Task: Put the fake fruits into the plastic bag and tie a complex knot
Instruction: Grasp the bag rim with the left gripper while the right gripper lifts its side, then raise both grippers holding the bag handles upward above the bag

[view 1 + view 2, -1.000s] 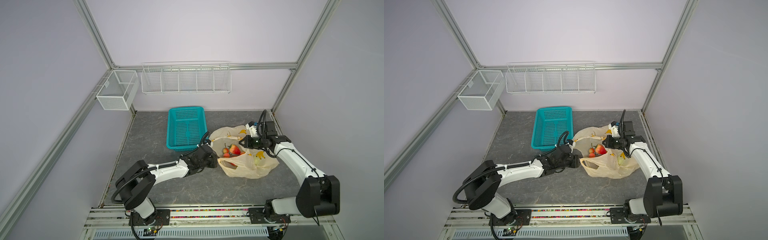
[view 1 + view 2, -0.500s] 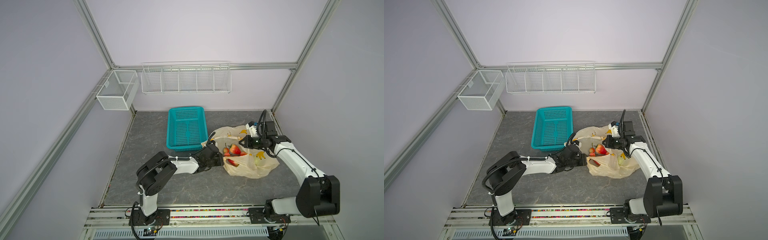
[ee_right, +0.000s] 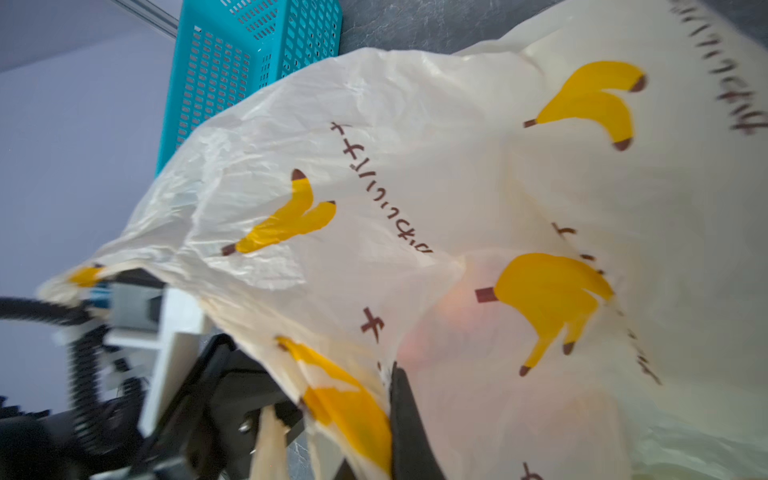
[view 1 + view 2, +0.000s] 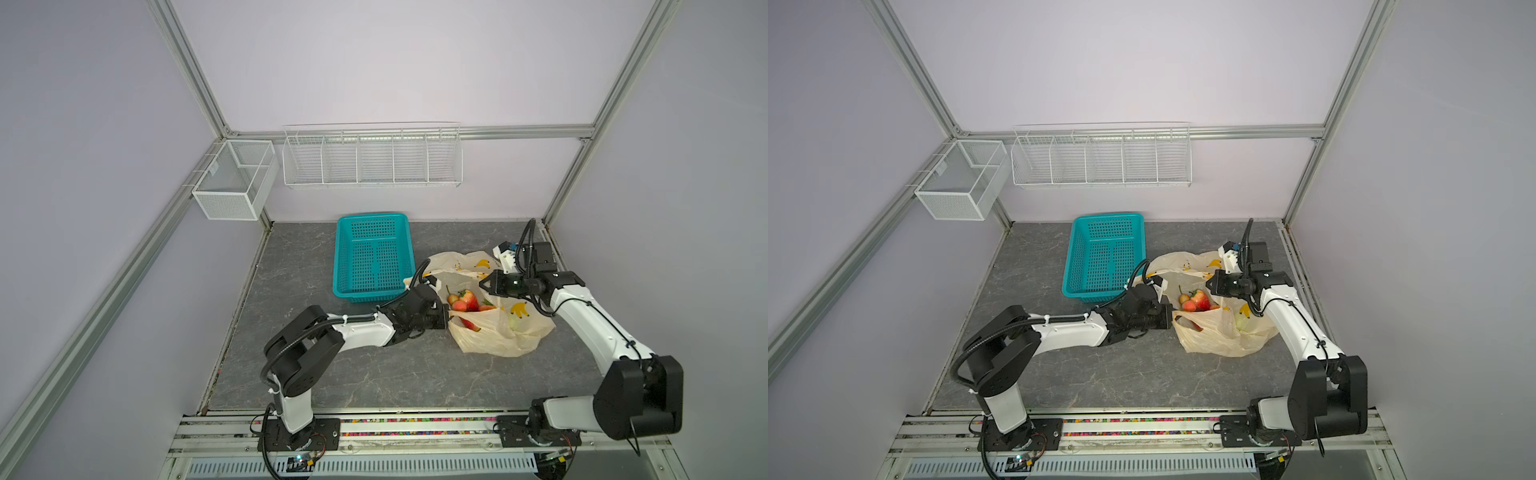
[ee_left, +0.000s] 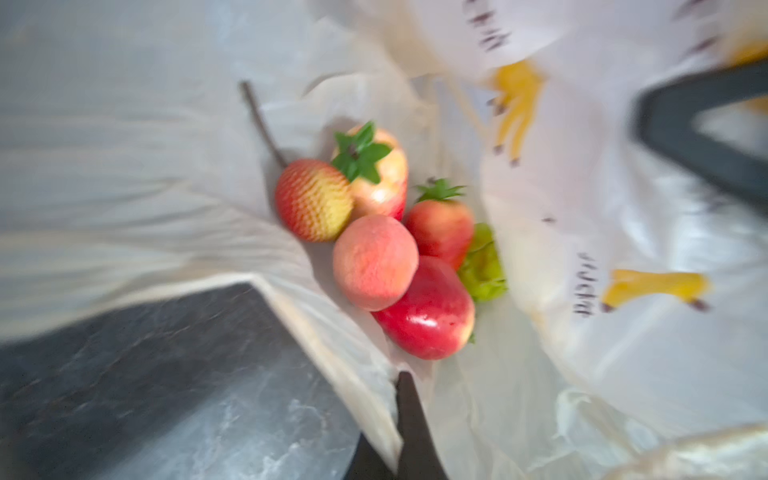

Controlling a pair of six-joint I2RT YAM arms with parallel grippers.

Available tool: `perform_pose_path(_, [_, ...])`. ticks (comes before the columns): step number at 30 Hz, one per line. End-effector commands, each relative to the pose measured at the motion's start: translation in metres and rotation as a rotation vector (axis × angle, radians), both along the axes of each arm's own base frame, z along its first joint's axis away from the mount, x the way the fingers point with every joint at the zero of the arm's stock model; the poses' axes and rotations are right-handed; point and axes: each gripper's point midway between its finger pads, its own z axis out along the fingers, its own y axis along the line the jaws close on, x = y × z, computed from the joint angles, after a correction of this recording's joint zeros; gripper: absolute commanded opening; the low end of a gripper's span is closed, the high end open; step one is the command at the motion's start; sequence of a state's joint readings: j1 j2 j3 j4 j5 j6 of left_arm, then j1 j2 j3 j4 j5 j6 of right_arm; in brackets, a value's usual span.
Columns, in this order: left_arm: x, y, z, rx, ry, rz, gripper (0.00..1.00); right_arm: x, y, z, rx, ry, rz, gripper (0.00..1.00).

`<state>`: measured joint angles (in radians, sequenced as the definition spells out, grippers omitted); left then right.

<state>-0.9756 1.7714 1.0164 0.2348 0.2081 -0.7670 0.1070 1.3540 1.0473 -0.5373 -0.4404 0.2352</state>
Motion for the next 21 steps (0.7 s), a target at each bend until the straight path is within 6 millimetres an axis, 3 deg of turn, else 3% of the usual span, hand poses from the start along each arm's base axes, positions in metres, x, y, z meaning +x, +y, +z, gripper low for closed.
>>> perform_pose_path(1, [-0.019, -0.017, 0.093, -0.177, -0.105, -0.152, 0.00, -0.001, -0.013, 0.035, -0.045, -0.089, -0.042, 0.07])
perform_pose_path(6, [-0.038, -0.014, 0.165, -0.256, -0.159, -0.252, 0.00, -0.006, -0.036, 0.078, -0.151, -0.194, -0.126, 0.07])
perform_pose_path(12, [-0.048, -0.003, 0.210, -0.266, -0.239, -0.282, 0.00, -0.008, -0.053, 0.111, -0.234, -0.277, -0.171, 0.08])
perform_pose_path(17, [-0.047, 0.002, 0.191, -0.230, -0.241, -0.266, 0.00, 0.006, -0.036, 0.114, -0.169, -0.282, -0.110, 0.08])
perform_pose_path(21, [-0.069, -0.002, 0.186, -0.261, -0.236, -0.343, 0.00, 0.019, -0.007, 0.116, -0.027, -0.283, -0.014, 0.07])
